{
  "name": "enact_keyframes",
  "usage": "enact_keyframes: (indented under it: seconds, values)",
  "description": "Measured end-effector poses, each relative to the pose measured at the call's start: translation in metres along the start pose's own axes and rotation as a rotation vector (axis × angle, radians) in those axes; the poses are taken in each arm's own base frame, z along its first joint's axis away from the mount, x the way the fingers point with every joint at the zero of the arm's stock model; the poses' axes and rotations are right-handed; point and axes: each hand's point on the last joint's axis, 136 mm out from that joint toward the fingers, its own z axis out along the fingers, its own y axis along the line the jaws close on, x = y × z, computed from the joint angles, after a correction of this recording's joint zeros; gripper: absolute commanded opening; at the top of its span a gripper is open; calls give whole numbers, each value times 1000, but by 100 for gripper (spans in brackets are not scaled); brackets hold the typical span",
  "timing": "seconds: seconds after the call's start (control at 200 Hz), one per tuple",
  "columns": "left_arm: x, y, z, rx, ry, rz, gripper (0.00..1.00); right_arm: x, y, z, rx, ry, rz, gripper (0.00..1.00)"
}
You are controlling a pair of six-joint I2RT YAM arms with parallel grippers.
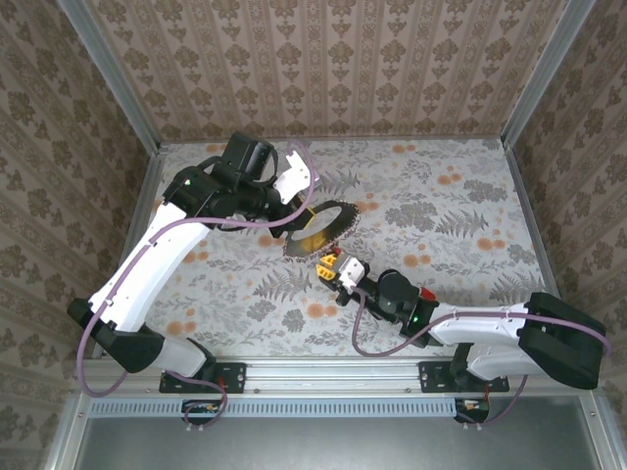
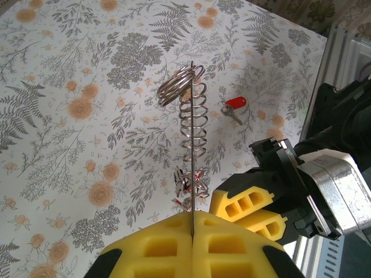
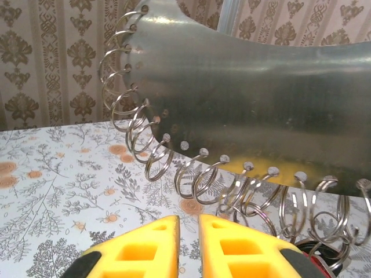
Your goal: Put the keys on the keyring
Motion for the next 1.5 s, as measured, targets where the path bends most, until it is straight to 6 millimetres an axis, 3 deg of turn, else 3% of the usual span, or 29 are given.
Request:
enact_keyframes:
  seconds: [0.295,0.56,1.5]
  values:
    - [-1,-2,-4,-3,-10,2,0,-9,-1,6,6,-19,-22,20]
    - [0,-3,-5,-3,-12,2,0,-2,-4,10,33,3,-36,19]
    - [-1,-2,-7,-11,-26,-5,0,-6,-11,15,83,-14,-59,14]
